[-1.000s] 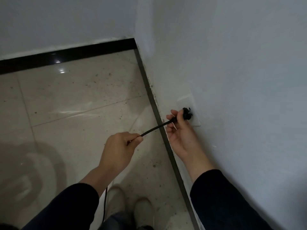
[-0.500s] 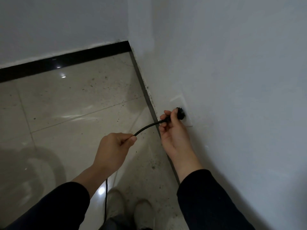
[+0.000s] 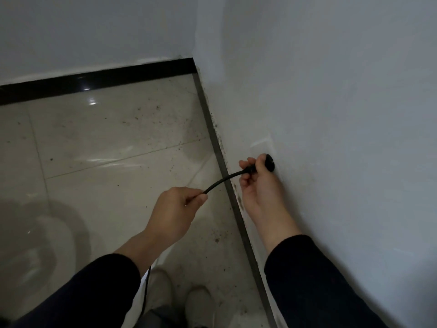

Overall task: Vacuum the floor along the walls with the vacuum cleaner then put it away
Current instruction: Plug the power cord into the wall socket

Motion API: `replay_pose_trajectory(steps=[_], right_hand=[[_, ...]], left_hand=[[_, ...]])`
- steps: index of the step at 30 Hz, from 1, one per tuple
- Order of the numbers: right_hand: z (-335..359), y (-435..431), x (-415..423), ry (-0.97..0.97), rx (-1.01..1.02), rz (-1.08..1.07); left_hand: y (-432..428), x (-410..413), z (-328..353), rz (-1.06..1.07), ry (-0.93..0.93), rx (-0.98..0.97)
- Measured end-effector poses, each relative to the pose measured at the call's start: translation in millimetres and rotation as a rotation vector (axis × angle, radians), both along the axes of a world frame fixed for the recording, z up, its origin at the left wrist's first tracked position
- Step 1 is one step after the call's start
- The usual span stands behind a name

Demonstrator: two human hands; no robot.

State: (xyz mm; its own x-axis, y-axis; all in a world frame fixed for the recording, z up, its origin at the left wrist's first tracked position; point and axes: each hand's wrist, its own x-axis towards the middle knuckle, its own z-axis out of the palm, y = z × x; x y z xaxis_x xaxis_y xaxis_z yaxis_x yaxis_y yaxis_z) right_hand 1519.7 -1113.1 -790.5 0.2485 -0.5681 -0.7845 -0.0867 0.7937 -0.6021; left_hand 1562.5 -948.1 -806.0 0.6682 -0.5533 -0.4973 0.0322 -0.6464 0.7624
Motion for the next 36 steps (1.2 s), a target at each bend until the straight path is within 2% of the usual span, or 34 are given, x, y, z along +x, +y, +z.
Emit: replay_pose_trajectory(steps=[2,6,10,12,19,25,28,31,36], right_hand=[[1.8,3.1,2.8,0.048,-0.02,-0.002],[13.1,6.6,4.6,0.203,-0.06,0.128],[41.7,27.9,0.2,0.453,-0.113,0.356],[55.7,56.9,-3.4,0.484,-0.158,0.502],[92.4,196.9,-12.7,0.392,-0.228,1.093],[119.8,319.0,-21.0,0.326,-0.36,1.644],[136.0,380.2,-21.9,0.24,-0.385,1.785],[154.1,446.2,-18.5,0.144,-0.404,1.867],[177.4,557.6,-2.1,-0.052,-0.52,1.908]], left_hand=[[1.7,-2.9,1.7,-0.02,0.05,0.009],[14.1,-9.9,5.2,-0.02,0.139,0.023],[37.9,-24.3,27.0,0.137,0.149,0.056],[60.5,-33.3,43.5,0.24,0.102,0.09],[175.1,-78.5,100.8,0.657,0.053,0.284],[280.3,-119.2,140.0,0.972,0.032,0.36],[335.4,-136.2,160.8,1.156,-0.017,0.368],[394.8,-147.1,182.1,1.312,-0.146,0.389],[494.2,-154.6,205.4,1.363,-0.466,0.416]])
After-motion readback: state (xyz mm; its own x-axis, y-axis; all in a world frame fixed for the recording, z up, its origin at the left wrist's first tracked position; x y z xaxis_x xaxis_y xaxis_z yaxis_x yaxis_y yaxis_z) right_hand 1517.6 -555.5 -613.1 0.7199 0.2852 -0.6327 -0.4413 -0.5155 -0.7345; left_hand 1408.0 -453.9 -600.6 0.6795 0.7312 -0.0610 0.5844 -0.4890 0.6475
